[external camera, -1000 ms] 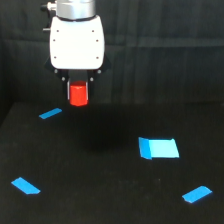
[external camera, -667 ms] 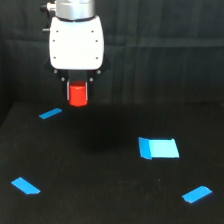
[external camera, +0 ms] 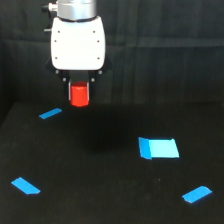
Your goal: Pick up the red object from the table
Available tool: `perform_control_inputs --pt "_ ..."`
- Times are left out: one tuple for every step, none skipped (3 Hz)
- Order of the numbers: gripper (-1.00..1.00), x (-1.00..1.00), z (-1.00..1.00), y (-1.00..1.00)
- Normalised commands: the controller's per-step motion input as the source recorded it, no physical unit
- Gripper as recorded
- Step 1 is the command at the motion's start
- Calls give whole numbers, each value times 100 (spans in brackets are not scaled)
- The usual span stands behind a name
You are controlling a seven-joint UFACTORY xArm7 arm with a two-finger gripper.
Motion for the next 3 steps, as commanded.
perform_control_inputs --pt "-100 2 6 1" --pt "-90 -2 11 0" --pt "-100 5 9 -4"
